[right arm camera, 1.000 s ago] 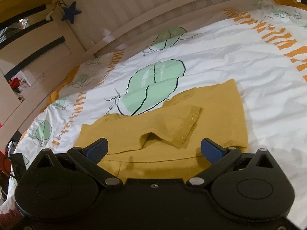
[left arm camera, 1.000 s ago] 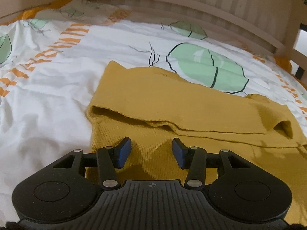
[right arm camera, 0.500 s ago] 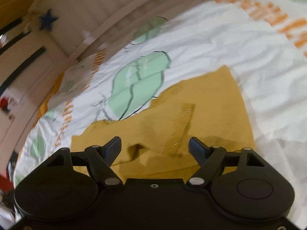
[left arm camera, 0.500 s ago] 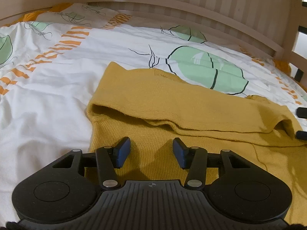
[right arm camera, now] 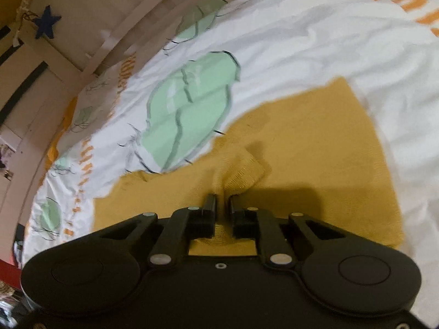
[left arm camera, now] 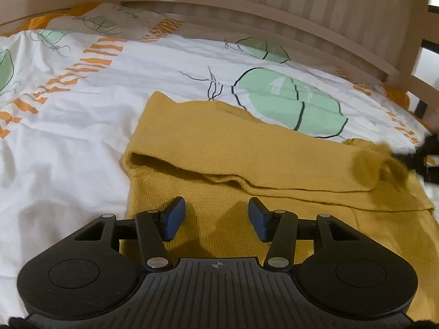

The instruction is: Fold small clothes

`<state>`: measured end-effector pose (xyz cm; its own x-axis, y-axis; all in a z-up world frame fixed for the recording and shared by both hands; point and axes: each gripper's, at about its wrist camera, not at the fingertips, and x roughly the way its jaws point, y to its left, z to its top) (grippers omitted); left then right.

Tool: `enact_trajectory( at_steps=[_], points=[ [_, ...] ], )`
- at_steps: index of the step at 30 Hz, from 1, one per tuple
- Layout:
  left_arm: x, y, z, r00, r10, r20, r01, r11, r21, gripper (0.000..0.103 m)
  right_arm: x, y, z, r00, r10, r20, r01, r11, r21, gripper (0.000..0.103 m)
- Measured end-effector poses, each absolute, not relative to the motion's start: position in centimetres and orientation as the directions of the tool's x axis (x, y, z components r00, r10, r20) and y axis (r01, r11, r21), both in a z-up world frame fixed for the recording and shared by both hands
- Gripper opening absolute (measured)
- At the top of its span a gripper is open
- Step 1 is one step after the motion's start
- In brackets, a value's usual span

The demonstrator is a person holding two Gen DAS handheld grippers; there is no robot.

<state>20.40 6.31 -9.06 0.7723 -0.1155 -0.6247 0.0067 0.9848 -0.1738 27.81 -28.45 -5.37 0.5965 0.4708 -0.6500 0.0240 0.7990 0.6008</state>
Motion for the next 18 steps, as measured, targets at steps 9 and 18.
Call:
enact_trajectory(
  at_steps=[9,18],
  points=[
    [18.0,5.2,-7.7,0.78,-0.16,-0.605,0.127,0.987,-0.098,0.05,30.5,-23.0,7.1,0.624,0.643,-0.445,-0.223,0.691,0.687,0.018],
    [19.7,1.6,-6.9,0.785,-0.22,-0.579,0.283,0.959,0.019,0.059,31.3,-18.5,13.9,0.579,0.757,-0.304,-0.366,0.573,0.733,0.018]
  ],
)
